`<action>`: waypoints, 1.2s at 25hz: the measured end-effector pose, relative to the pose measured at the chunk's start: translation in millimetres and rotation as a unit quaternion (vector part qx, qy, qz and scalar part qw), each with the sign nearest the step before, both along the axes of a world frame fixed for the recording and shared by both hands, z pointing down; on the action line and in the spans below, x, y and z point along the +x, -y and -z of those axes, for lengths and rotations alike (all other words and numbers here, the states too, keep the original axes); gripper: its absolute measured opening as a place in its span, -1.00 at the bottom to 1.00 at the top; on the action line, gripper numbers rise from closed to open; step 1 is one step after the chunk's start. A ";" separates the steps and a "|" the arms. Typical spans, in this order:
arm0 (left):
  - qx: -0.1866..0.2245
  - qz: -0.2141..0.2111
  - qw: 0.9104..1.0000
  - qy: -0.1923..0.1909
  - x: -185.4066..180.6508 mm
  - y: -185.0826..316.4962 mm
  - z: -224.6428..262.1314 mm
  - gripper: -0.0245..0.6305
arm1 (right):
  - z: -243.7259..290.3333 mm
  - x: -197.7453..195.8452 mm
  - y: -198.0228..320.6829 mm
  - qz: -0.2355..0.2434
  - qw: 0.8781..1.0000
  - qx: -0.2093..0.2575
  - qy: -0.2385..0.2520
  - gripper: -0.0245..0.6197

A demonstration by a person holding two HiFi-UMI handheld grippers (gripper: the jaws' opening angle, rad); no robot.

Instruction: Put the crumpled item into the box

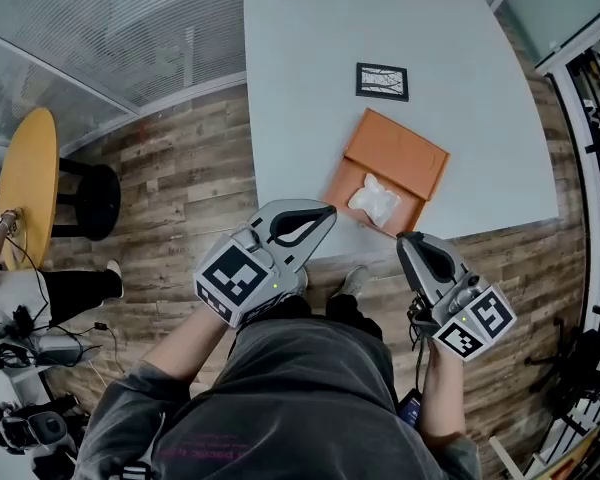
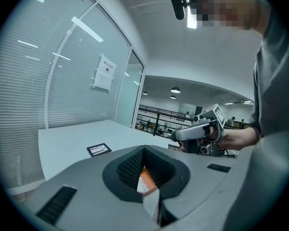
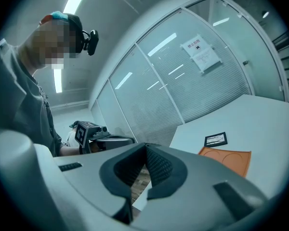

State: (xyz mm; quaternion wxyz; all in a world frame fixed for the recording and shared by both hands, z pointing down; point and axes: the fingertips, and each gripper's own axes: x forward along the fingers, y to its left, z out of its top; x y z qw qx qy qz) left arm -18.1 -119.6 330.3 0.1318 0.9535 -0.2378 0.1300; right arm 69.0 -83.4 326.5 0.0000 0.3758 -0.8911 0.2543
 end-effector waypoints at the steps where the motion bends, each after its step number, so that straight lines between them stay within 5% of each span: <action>1: 0.001 -0.001 1.000 0.000 -1.2 -0.2 0.8 -0.89 | 1.7 -1.3 0.0 0.000 1.000 0.003 -0.001 -0.92; 30: 0.001 -0.011 1.000 -0.008 -4.5 -13.8 8.6 -0.89 | 14.9 -10.5 -11.9 0.007 1.000 0.021 -0.005 -0.92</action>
